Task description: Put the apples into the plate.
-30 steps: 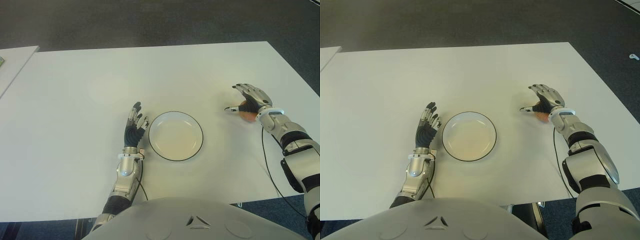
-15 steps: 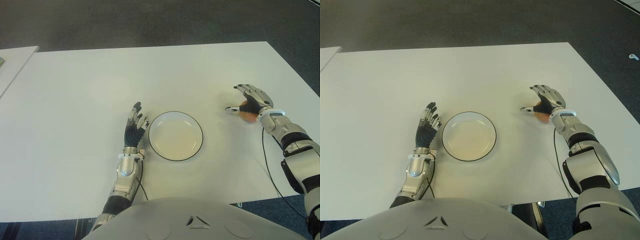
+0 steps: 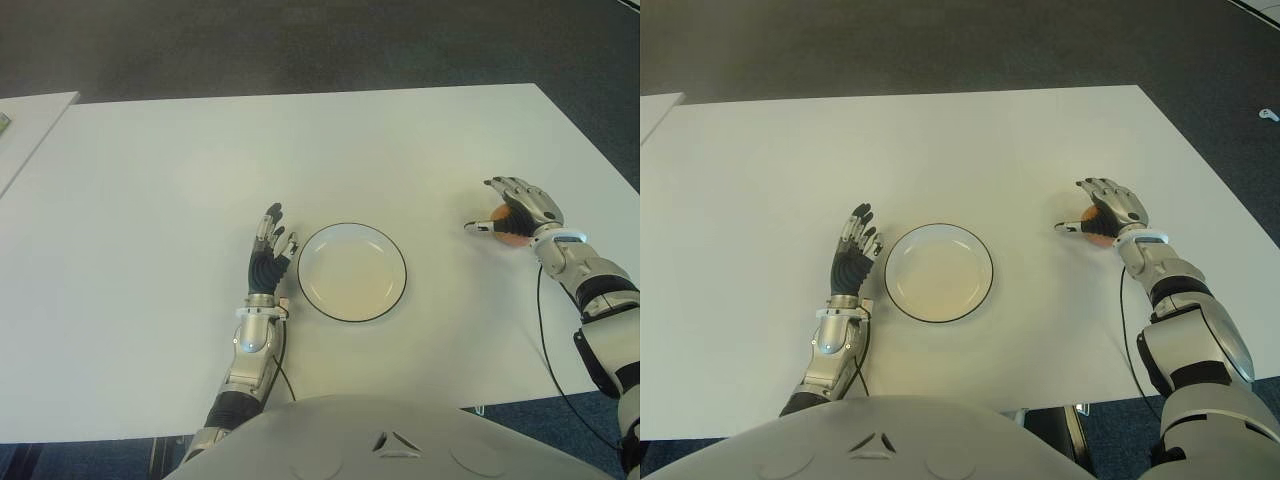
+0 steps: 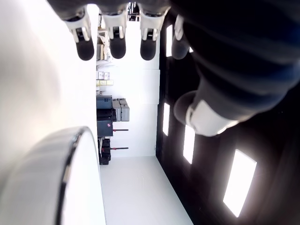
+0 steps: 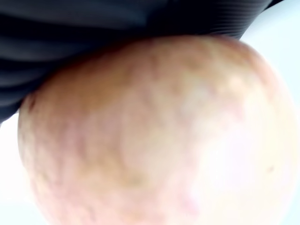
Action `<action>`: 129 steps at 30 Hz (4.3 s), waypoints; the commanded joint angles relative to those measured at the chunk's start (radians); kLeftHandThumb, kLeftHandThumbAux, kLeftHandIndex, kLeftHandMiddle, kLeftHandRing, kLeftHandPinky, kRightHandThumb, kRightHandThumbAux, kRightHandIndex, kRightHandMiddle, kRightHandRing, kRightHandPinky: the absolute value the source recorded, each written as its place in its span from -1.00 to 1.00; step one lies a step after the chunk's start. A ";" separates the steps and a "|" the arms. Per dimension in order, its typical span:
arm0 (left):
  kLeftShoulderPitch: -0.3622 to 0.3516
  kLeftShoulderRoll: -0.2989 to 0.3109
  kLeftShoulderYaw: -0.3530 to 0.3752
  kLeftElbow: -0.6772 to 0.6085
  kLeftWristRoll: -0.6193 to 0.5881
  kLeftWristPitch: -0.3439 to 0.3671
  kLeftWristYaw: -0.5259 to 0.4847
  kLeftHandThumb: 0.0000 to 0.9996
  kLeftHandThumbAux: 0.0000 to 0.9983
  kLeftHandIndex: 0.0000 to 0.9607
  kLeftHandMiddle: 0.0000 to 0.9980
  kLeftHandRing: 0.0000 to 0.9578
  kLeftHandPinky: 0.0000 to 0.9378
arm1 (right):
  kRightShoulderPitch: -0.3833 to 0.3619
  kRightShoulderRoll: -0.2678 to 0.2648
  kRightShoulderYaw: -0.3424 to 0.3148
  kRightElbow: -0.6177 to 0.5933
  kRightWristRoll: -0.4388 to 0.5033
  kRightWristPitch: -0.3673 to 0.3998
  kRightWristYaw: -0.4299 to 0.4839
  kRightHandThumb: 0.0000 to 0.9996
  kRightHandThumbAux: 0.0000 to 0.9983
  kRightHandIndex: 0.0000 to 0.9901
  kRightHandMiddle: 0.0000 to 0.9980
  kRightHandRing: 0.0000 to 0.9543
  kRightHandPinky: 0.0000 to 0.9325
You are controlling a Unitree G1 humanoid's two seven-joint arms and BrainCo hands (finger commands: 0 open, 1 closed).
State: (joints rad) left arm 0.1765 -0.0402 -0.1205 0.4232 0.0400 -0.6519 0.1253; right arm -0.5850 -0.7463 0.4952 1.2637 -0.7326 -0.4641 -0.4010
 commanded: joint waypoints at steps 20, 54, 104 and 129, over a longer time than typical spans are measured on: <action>0.100 0.026 0.018 0.107 0.004 -0.001 -0.033 -1.00 0.30 -1.00 -1.00 -1.00 -1.00 | 0.107 -0.022 0.027 0.024 0.000 -0.026 0.021 -0.54 -0.24 -1.00 -1.00 -1.00 -1.00; 0.101 0.012 0.027 0.092 -0.009 0.000 -0.046 -1.00 0.22 -1.00 -0.99 -1.00 -1.00 | 0.107 0.010 0.010 0.036 0.028 -0.008 0.041 -0.33 -0.07 -0.73 -0.70 -0.72 -0.61; 0.106 0.010 0.062 0.092 -0.020 -0.023 -0.092 -1.00 0.13 -0.98 -0.98 -1.00 -1.00 | 0.098 0.061 -0.024 0.065 0.082 0.102 0.062 0.40 0.44 -0.12 0.41 0.41 0.34; 0.109 0.018 0.070 0.088 -0.017 0.004 -0.095 -1.00 0.11 -1.00 -1.00 -1.00 -1.00 | 0.012 0.018 -0.095 0.040 0.134 0.067 0.088 0.41 0.44 -0.12 0.44 0.45 0.41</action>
State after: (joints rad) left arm 0.1821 -0.0435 -0.0792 0.4175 0.0285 -0.6680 0.0327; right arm -0.5946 -0.7174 0.4083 1.2821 -0.6029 -0.4076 -0.3471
